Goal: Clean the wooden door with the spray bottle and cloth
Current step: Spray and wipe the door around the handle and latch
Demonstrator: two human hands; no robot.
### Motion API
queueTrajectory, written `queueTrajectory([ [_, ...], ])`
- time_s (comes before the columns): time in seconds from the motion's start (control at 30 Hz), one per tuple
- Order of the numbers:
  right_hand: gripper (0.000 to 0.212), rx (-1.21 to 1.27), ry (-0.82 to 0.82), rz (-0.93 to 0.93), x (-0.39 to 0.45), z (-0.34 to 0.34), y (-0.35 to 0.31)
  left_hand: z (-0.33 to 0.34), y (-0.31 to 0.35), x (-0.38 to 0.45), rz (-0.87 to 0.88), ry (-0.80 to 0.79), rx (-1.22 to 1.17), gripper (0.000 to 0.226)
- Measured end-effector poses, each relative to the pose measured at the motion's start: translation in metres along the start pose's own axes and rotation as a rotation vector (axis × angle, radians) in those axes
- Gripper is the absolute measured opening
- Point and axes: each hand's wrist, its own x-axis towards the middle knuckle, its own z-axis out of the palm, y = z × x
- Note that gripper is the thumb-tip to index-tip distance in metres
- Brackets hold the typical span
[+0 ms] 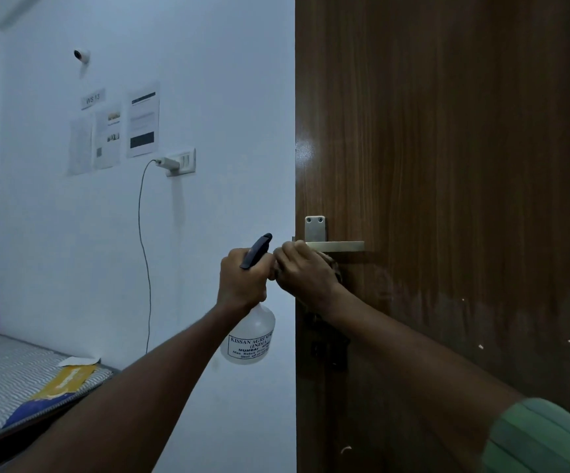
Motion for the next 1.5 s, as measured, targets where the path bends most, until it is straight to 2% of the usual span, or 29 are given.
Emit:
queueTrajectory([
  [0.1,0.02,0.069,-0.077,0.089,0.019,-0.011,0.007,-0.008,-0.001,0.003,-0.023,-0.031,-0.023,0.029],
  [0.23,0.011,0.26,-0.183,0.46,0.049,-0.03,0.03,-0.009,-0.008,0.005,-0.031,-0.037,-0.055,0.032],
  [0.3,0.017,0.192,-0.332,0.463,0.058,-0.032,0.032,-0.008,-0.011,0.006,-0.039,-0.016,-0.061,0.032],
  [0.37,0.024,0.108,-0.414,0.442,0.06,-0.031,0.025,-0.006,-0.013,0.003,-0.04,-0.005,-0.066,0.031],
  [0.47,0.013,0.025,-0.514,0.471,0.062,-0.028,0.012,-0.006,-0.011,-0.002,-0.031,0.002,-0.087,0.031],
  [0.6,0.011,-0.045,-0.579,0.467,0.059,-0.03,-0.002,-0.015,-0.009,-0.002,-0.029,0.0,-0.105,0.031],
  [0.7,0.006,-0.084,-0.567,0.403,0.038,-0.035,-0.017,-0.019,-0.01,-0.006,-0.035,-0.017,-0.096,0.03],
  [0.83,0.022,-0.182,-0.549,0.164,-0.006,-0.042,-0.04,-0.016,-0.01,-0.015,-0.04,-0.049,-0.085,0.03],
  [0.9,0.025,-0.221,-0.461,0.064,-0.016,-0.037,-0.032,-0.014,-0.008,-0.02,-0.038,-0.075,-0.084,0.031],
  [1.0,0.033,-0.238,-0.314,0.007,-0.01,-0.026,-0.007,-0.013,0.0,-0.021,-0.051,-0.115,-0.099,0.033],
  [1.07,0.028,-0.2,-0.28,-0.016,-0.009,-0.022,0.002,-0.012,0.004,-0.02,-0.045,-0.125,-0.092,0.032],
  [1.13,0.014,-0.121,-0.205,-0.076,-0.026,-0.014,0.002,-0.01,0.004,-0.021,-0.047,-0.121,-0.079,0.032],
  [1.23,0.018,0.078,-0.086,-0.16,-0.075,-0.007,0.005,-0.005,0.002,-0.025,-0.062,-0.119,-0.094,0.031],
  [1.3,0.023,0.208,-0.036,-0.092,-0.1,-0.008,0.015,0.0,0.003,-0.03,-0.062,-0.14,-0.101,0.032],
  [1.37,0.028,0.31,-0.024,0.054,-0.108,-0.011,0.024,0.004,0.006,-0.033,-0.047,-0.152,-0.103,0.033],
  [1.5,0.033,0.411,-0.011,0.287,-0.11,-0.017,0.027,0.012,0.007,-0.034,-0.033,-0.127,-0.111,0.033],
])
